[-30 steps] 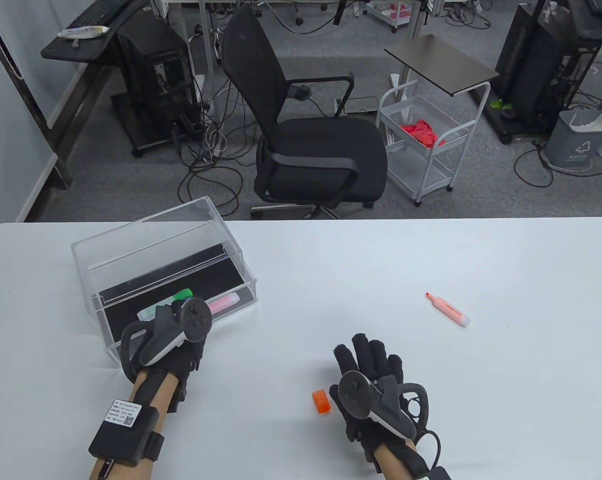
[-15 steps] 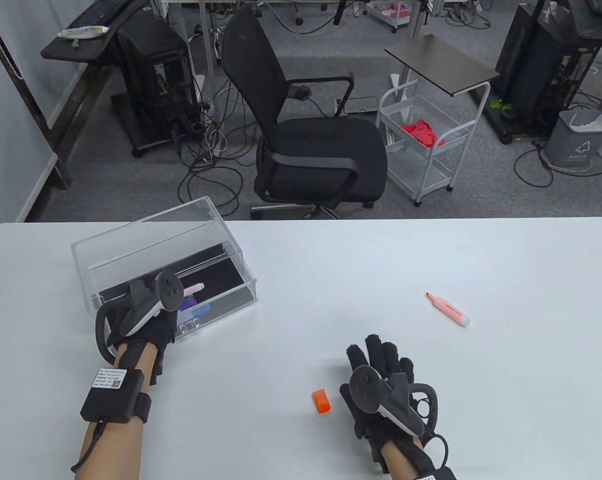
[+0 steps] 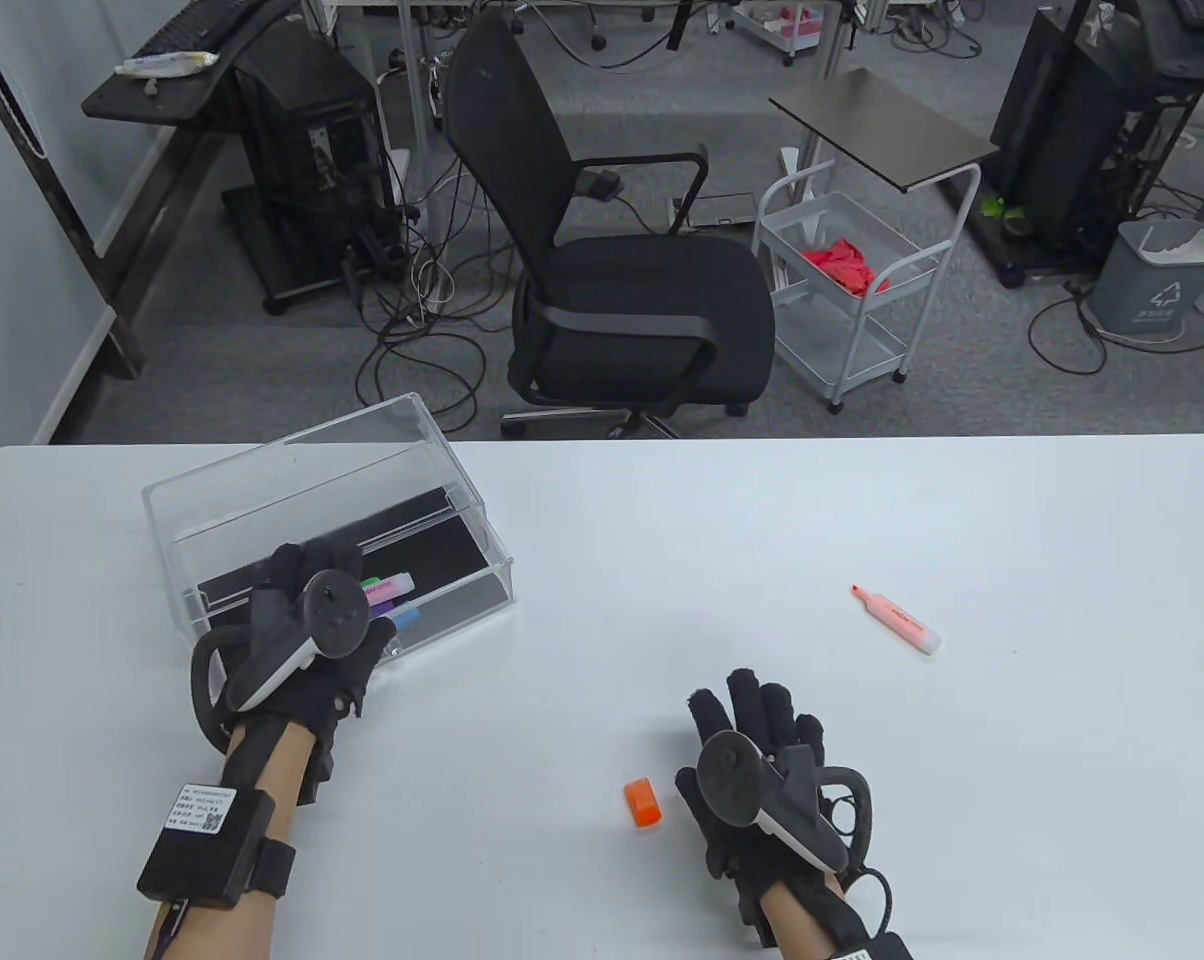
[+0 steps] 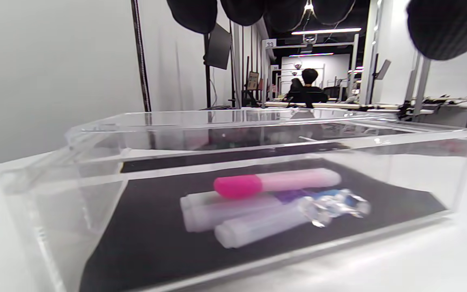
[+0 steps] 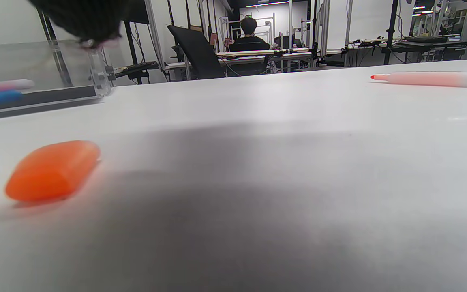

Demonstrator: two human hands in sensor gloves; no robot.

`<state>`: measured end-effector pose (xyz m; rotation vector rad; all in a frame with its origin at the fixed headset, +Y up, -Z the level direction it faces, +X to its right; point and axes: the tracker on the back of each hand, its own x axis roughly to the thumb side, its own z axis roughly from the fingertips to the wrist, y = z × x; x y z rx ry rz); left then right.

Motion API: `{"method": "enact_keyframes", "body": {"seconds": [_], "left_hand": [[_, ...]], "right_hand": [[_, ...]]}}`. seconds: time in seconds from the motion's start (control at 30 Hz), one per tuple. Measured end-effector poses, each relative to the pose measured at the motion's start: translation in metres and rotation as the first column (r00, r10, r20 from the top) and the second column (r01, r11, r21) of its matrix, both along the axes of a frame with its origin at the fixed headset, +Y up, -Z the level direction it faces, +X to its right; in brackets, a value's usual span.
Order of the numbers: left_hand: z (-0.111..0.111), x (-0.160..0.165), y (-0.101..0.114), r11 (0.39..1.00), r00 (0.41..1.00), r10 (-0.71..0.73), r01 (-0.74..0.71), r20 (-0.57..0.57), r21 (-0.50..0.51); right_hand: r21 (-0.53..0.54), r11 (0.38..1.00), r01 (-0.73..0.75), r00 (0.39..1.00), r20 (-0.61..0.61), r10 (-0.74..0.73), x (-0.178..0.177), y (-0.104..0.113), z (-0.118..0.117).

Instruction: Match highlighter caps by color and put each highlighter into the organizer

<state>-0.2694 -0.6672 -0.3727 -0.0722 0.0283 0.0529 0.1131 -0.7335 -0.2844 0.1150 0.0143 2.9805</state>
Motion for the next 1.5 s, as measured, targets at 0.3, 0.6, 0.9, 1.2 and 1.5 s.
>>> {"method": "enact_keyframes", "body": {"seconds": [0.3,0.6,0.9,1.2,1.5], "left_hand": [[0.047,0.025,0.004,0.999,0.996,0.039,-0.041,0.075,0.019],[0.084,0.033,0.004,0.996,0.994,0.082,-0.085,0.078,0.038],[0.096,0.04,-0.027,0.996,0.993,0.09,-0.09,0.071,-0.007],[0.106,0.041,-0.048,0.999,0.998,0.034,-0.033,0.059,-0.005],[0.108,0.047,-0.056,0.996,0.995,-0.087,0.088,0.057,-0.016]], "right_hand": [[-0.021,1.0,0.012,1.0,-0.003,-0.012,-0.001,-0.001,0.0],[-0.053,0.999,0.009,1.0,-0.019,-0.01,-0.004,-0.008,-0.002],[-0.063,0.998,0.006,0.999,-0.035,-0.008,-0.007,-0.008,-0.003],[-0.052,0.999,0.001,1.0,-0.009,-0.002,-0.006,-0.007,-0.004],[0.032,1.0,0.001,0.996,0.094,-0.004,0.016,0.009,-0.022]]}}
